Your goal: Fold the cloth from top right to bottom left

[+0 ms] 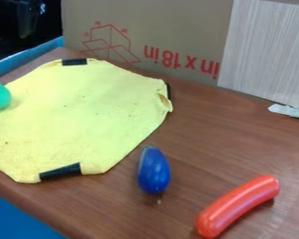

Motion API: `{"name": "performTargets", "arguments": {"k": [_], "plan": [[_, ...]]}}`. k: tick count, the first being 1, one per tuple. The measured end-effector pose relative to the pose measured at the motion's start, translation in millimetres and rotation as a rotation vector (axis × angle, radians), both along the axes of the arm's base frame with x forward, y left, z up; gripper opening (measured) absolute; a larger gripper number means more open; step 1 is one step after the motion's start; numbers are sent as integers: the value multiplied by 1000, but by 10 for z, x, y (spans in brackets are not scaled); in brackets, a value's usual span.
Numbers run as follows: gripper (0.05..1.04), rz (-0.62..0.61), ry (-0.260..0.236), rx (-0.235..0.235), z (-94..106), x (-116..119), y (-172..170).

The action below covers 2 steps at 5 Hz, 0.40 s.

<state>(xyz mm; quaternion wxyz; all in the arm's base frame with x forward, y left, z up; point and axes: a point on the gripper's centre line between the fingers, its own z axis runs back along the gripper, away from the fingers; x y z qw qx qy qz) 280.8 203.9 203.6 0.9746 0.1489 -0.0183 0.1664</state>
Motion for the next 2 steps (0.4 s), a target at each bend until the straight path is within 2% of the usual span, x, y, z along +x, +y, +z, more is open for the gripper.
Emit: {"name": "performTargets", "arguments": {"k": [1,2], "plan": [[1001,-5,21,-34,-141,21,-24],[1001,-43,-27,-145,-363,105,-238]]}}
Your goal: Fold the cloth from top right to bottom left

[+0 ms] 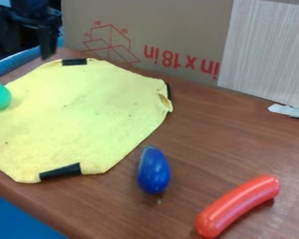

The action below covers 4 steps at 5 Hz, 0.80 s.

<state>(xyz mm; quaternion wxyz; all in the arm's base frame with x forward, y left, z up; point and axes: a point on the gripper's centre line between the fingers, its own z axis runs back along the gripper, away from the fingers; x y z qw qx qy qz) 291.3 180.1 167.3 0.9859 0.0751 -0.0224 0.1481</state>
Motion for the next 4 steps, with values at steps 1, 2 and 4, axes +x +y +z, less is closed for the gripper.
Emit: {"name": "performTargets", "arguments": {"k": [1,2,4], "plan": [[1001,30,-56,-41,-47,141,-244],[1001,82,-119,-73,-91,242,-471],[1001,188,-184,-70,-202,503,-902]]}}
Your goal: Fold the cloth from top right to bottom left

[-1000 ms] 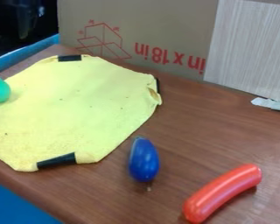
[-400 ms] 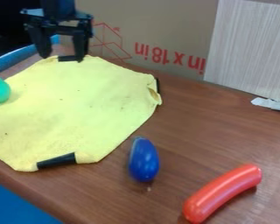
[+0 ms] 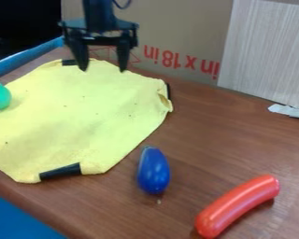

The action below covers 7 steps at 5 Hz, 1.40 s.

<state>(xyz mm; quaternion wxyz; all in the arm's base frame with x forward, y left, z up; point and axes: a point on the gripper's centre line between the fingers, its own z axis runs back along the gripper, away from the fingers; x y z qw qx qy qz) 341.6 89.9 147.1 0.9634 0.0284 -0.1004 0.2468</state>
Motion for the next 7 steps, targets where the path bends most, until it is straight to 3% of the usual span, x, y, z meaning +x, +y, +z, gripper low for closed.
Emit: {"name": "performTargets", "arguments": {"k": [1,2,4,7], "plan": [[1001,18,-61,16,13,139,-176],[1001,43,-85,25,-106,280,-330],[1001,67,-198,-9,-294,578,-562],[1001,107,-202,2,-444,756,-657]]}}
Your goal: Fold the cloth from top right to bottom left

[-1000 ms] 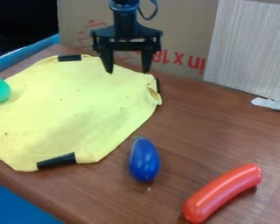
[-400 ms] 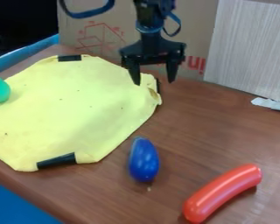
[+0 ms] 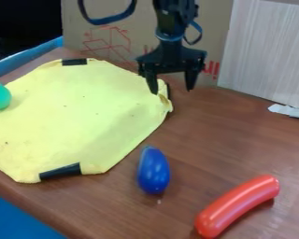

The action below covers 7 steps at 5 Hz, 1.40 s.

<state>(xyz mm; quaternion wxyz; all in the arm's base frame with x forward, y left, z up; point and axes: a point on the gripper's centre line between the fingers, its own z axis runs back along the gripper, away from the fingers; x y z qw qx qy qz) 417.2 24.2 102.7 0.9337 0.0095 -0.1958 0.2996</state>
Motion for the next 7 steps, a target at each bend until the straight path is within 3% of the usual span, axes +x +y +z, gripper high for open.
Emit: {"name": "performTargets", "arguments": {"k": [3,4,6,7], "plan": [[1001,6,19,20,-142,59,33],[960,8,24,31,-201,94,51],[368,8,23,28,-219,100,64],[151,4,38,0,-231,74,118]]}}
